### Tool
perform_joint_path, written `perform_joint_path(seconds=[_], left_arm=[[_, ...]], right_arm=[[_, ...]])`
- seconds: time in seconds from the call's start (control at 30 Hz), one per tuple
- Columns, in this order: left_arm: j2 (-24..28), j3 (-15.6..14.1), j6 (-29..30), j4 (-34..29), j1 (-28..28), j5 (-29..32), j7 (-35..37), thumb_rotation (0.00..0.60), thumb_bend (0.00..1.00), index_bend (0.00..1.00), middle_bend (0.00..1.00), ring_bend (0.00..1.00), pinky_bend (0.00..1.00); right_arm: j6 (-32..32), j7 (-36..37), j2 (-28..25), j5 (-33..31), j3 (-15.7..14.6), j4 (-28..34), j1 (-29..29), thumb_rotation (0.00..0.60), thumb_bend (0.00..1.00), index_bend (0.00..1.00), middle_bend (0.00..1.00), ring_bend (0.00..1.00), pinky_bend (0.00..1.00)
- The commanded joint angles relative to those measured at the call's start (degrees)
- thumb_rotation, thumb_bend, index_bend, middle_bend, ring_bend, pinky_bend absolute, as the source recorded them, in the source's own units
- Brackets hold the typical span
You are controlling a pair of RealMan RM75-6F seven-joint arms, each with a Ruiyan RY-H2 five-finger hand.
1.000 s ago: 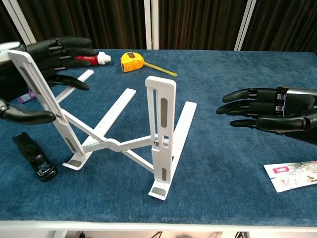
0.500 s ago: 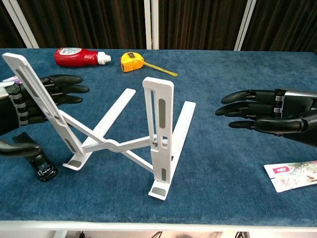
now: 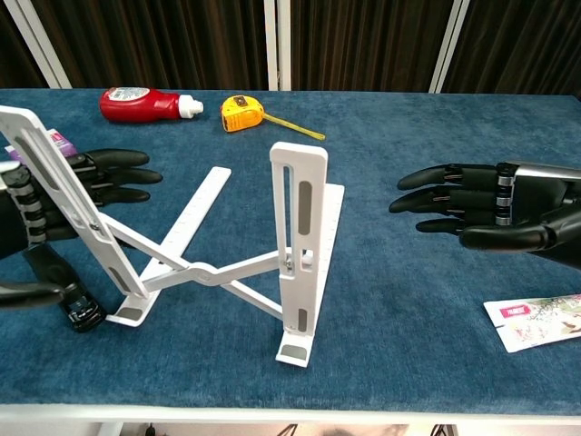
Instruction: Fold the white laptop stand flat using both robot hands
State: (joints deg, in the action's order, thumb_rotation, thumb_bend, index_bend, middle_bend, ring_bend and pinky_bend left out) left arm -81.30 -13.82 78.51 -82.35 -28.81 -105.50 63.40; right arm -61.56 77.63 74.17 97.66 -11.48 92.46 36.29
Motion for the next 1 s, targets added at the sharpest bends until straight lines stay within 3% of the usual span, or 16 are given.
perform_joint_path(seconds=[0.03,0.2,0.37,0.67,0.83,1.0], left_arm=[[1.98,1.64,1.28,-1.3,0.78,1.1,-7.84,0.6,0.18,0.06,0.05,0.0,0.18],[5.79,2.97,2.77,-4.52,3.23,3.73,-20.2,0.6,0.18,0.06,0.05,0.0,0.16],[8.6,3.36,4.23,-7.09,5.98,5.77,-28.8,0.6,0.17,0.06,0.05,0.0,0.16],[10.17,3.9,4.82,-8.84,8.67,7.04,-35.33,0.6,0.18,0.06,0.05,0.0,0.16],[10.73,4.66,4.92,-9.13,9.66,7.75,-38.61,0.6,0.18,0.06,0.05,0.0,0.16],[11.5,5.73,3.48,-9.31,9.16,8.19,-39.46,0.6,0.17,0.06,0.05,0.0,0.16]], right_arm=[[2.7,-13.72,2.61,-1.13,2.25,2.96,0.72,0.6,0.05,0.11,0.16,0.0,0.01],[6.45,-25.31,7.62,-4.42,5.42,6.08,1.98,0.6,0.0,0.0,0.08,0.0,0.0],[7.9,-32.51,14.05,-8.76,9.01,6.54,2.36,0.6,0.0,0.0,0.05,0.0,0.0],[7.63,-44.9,23.41,-19.49,16.71,4.2,2.57,0.6,0.0,0.0,0.04,0.0,0.0],[3.92,-50.9,24.43,-27.0,20.08,2.47,0.13,0.6,0.02,0.0,0.03,0.0,0.0],[1.74,-53.56,22.14,-32.7,22.62,1.87,-2.42,0.6,0.03,0.0,0.0,0.0,0.0]])
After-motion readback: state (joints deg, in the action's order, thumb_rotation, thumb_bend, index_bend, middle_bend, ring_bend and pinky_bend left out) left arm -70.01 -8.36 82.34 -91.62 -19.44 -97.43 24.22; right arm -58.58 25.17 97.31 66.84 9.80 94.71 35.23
